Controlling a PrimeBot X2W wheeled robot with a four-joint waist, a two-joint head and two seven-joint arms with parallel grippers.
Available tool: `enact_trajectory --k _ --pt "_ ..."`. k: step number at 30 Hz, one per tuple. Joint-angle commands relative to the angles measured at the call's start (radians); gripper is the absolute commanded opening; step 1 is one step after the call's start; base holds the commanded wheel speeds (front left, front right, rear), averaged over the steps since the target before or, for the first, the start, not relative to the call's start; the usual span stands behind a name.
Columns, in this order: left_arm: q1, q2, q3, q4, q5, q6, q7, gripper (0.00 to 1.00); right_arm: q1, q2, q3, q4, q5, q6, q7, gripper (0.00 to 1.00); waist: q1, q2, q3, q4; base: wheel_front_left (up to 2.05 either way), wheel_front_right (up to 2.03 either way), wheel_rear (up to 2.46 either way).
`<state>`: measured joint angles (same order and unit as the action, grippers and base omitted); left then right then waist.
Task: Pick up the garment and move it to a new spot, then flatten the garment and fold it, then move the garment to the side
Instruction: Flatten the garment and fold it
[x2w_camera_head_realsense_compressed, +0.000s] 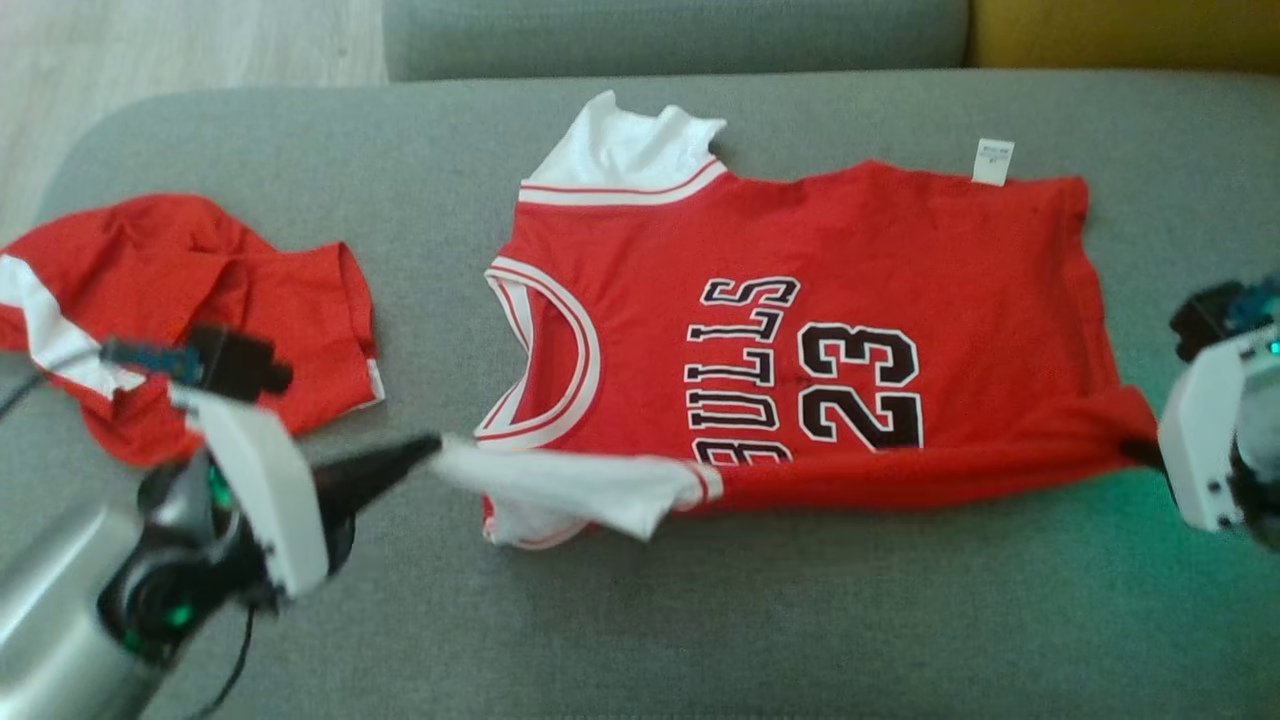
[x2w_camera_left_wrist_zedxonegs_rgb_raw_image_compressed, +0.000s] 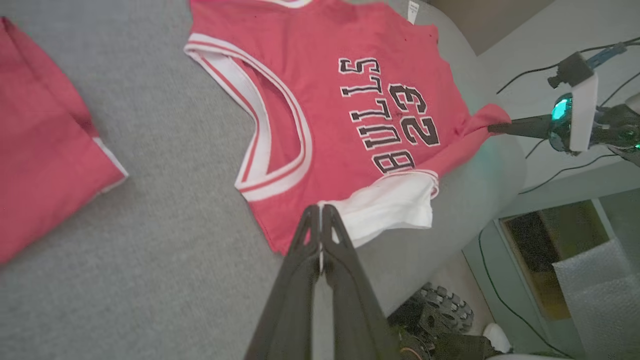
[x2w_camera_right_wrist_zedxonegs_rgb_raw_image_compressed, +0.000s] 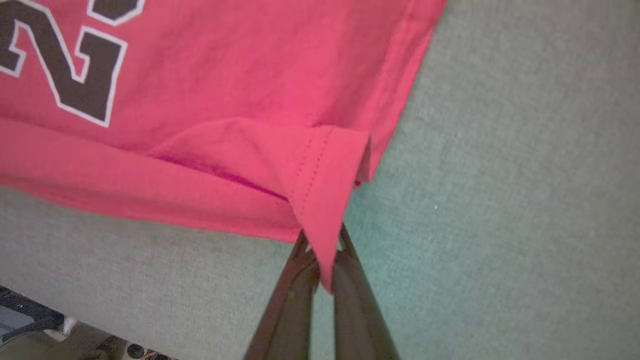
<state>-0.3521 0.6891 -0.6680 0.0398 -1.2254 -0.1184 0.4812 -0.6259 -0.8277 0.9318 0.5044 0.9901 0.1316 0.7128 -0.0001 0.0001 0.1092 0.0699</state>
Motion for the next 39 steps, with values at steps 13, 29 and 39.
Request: enact_trajectory --k 13,29,39 --pt "-0.334 -0.100 0.028 0.199 0.116 0.001 -0.014 0.00 -0.160 0.060 0.006 0.090 -0.044 -0.001 -0.054 0.00 0.0001 -0.0001 0.108 -0.031 0.00 0.00 0.00" --pt "-0.388 -0.263 0.140 0.406 0.240 0.064 -0.510 1.00 -0.177 0.206 -0.176 0.222 -0.022 -0.001 -0.596 1.00 0.0001 -0.0001 0.110 -0.038 0.00 0.00 0.00" --pt "-0.215 -0.363 0.212 0.353 0.401 0.116 -0.742 1.00 -0.055 0.275 -0.307 0.201 -0.126 -0.001 -0.963 1.00 0.0001 -0.0001 -0.004 -0.020 0.00 0.00 0.00"
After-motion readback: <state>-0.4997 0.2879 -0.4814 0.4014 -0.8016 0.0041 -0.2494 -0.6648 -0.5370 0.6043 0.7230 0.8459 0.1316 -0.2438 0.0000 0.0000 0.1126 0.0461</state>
